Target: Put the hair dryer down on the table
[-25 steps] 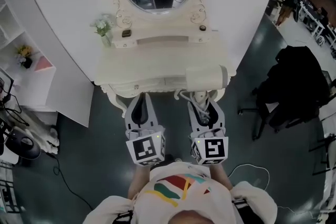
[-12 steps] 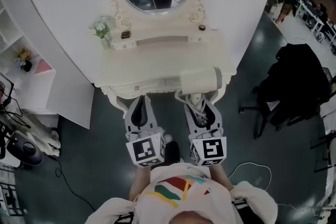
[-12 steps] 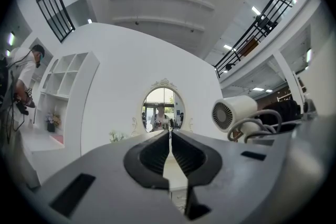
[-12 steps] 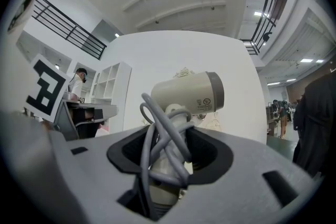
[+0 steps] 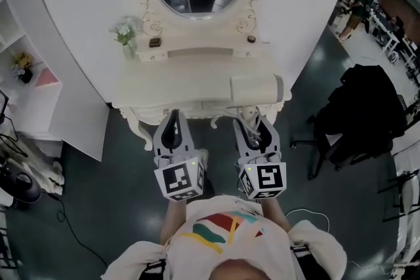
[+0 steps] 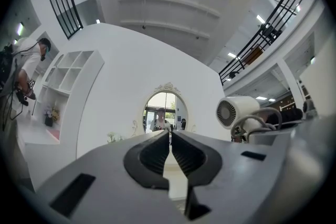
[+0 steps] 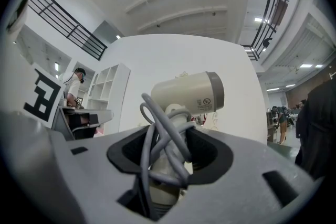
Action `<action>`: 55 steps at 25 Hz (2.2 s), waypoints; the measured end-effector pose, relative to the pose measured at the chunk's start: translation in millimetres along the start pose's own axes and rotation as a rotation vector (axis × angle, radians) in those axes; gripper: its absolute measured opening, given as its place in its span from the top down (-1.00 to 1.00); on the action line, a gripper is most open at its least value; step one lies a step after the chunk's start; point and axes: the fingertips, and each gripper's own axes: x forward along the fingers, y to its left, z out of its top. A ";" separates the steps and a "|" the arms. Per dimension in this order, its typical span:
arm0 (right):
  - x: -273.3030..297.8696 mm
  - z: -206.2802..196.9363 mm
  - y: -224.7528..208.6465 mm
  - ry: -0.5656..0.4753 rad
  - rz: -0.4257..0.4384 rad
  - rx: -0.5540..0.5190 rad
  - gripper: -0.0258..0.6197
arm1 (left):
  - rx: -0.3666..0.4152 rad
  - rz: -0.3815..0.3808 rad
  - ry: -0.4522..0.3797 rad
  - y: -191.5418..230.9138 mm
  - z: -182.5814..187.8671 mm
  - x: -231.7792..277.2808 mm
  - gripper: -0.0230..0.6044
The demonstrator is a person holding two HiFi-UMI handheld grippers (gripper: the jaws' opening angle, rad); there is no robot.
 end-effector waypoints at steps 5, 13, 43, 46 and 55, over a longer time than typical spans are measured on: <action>18.0 2.6 -5.7 -0.007 -0.013 0.007 0.34 | -0.012 0.001 -0.006 8.0 -0.2 19.2 0.88; 41.4 -10.2 -14.0 0.012 -0.020 0.009 0.34 | 0.001 -0.046 0.011 2.2 -15.0 51.4 0.88; 279.0 -23.8 -61.2 0.067 -0.042 0.044 0.34 | 0.017 -0.079 0.049 54.6 -42.7 298.8 0.90; 309.3 -25.5 -67.4 0.068 -0.045 0.037 0.34 | 0.011 -0.082 0.035 62.0 -45.1 333.1 0.90; 388.1 -49.6 -79.5 0.091 -0.065 0.042 0.34 | 0.027 -0.112 0.058 79.6 -67.4 405.1 0.90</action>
